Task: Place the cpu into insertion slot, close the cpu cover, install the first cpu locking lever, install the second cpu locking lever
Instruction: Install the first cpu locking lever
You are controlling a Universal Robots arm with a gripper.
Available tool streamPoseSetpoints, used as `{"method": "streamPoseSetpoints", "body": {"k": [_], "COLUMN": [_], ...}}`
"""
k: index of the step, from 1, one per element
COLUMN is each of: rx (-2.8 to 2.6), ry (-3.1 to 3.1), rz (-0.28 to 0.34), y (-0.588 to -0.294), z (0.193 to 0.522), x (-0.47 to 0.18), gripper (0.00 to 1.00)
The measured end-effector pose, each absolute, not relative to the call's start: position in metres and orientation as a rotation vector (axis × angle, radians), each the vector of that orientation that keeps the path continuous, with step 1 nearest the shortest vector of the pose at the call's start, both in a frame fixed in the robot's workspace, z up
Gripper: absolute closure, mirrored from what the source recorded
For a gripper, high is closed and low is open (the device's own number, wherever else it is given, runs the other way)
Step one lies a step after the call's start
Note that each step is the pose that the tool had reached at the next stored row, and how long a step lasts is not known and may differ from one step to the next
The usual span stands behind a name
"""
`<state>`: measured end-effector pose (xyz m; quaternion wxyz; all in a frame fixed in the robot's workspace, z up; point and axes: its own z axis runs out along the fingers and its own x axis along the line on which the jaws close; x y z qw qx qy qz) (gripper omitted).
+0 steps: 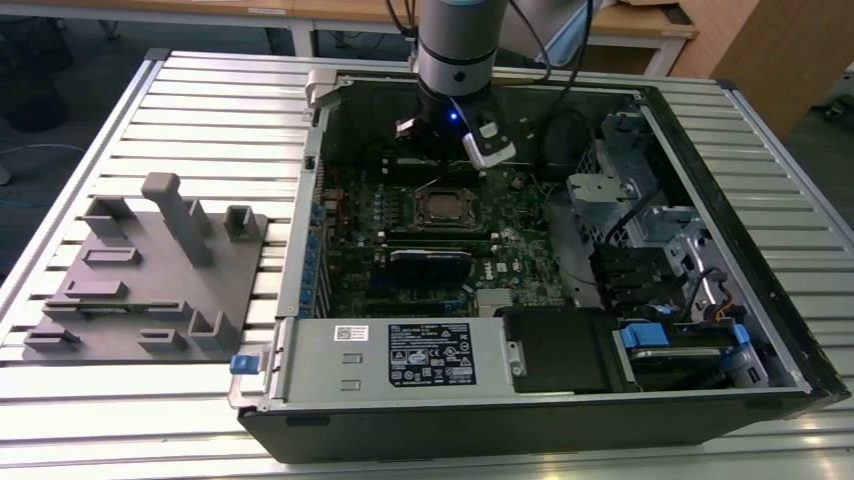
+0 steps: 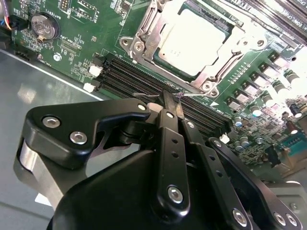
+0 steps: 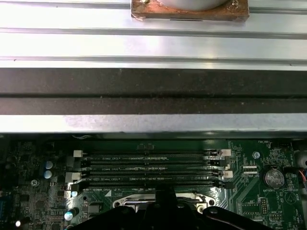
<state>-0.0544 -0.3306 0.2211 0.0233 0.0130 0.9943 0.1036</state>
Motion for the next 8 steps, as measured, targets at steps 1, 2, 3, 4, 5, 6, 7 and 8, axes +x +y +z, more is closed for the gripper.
{"method": "streamPoseSetpoints", "body": {"k": [1,2,3,4,5,6,7,8], "rx": [0.04,0.04,0.04,0.04,0.042,0.047,0.054,0.062], "ry": [3.078,3.078,3.078,3.078,3.077,3.076,3.074,3.072], "rz": [0.321,0.321,0.321,0.321,0.321,0.321,0.32,0.32], "y": [-0.3306,-0.3306,-0.3306,-0.3306,-0.3305,-0.3305,-0.3305,-0.3305], "z": [0.2211,0.2211,0.221,0.2209,0.2204,0.2197,0.2188,0.2178], "x": [-0.0543,-0.0544,-0.0544,-0.0543,-0.0543,-0.0543,-0.0544,-0.0544], "gripper": [0.9,0.9,0.9,0.9,0.9,0.9,0.9,0.9]}}
